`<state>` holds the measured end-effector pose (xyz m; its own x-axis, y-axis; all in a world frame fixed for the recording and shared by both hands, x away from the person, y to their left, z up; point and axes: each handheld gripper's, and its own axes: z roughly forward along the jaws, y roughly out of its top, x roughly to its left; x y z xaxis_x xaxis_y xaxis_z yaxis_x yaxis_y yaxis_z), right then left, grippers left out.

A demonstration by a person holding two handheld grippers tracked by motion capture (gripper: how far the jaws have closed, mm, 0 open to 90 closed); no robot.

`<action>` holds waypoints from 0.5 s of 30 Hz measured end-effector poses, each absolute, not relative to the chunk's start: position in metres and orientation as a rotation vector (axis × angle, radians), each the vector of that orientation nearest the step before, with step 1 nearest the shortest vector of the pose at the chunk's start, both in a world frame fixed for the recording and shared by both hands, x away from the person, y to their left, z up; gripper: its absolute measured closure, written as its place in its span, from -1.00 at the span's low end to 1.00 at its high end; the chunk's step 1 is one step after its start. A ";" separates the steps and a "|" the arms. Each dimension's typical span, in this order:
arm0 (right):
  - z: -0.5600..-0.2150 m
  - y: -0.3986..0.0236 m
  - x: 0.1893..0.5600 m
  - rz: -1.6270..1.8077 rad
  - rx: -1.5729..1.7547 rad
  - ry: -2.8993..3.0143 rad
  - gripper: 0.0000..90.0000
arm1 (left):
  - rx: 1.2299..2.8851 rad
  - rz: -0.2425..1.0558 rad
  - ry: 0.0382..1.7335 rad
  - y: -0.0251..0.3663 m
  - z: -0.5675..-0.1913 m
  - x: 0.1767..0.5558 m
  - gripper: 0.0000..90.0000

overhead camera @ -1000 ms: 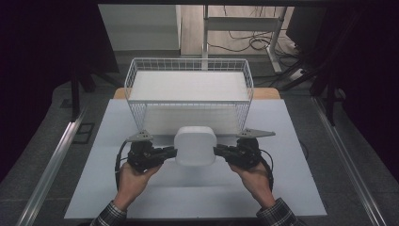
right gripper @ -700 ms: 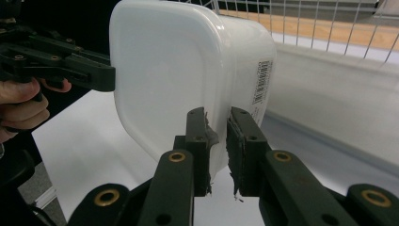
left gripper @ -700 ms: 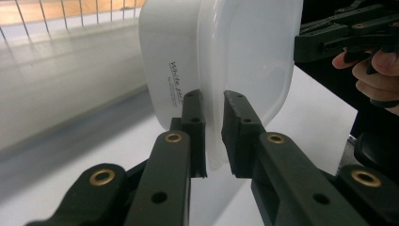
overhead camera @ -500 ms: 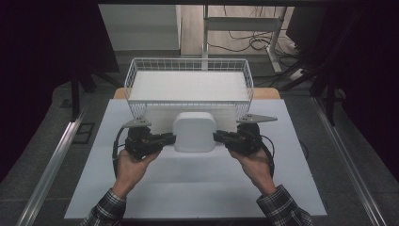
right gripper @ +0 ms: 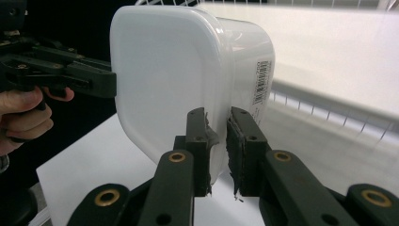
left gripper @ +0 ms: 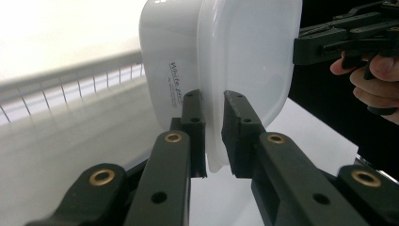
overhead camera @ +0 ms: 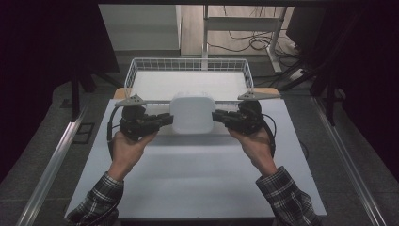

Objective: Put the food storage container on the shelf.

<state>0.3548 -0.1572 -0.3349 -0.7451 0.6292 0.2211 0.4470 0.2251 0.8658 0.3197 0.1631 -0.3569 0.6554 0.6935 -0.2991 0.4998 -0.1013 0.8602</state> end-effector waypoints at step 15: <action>-0.292 -0.141 0.393 1.544 1.034 2.261 0.74 | 1.743 0.263 0.993 0.173 -0.310 0.362 0.78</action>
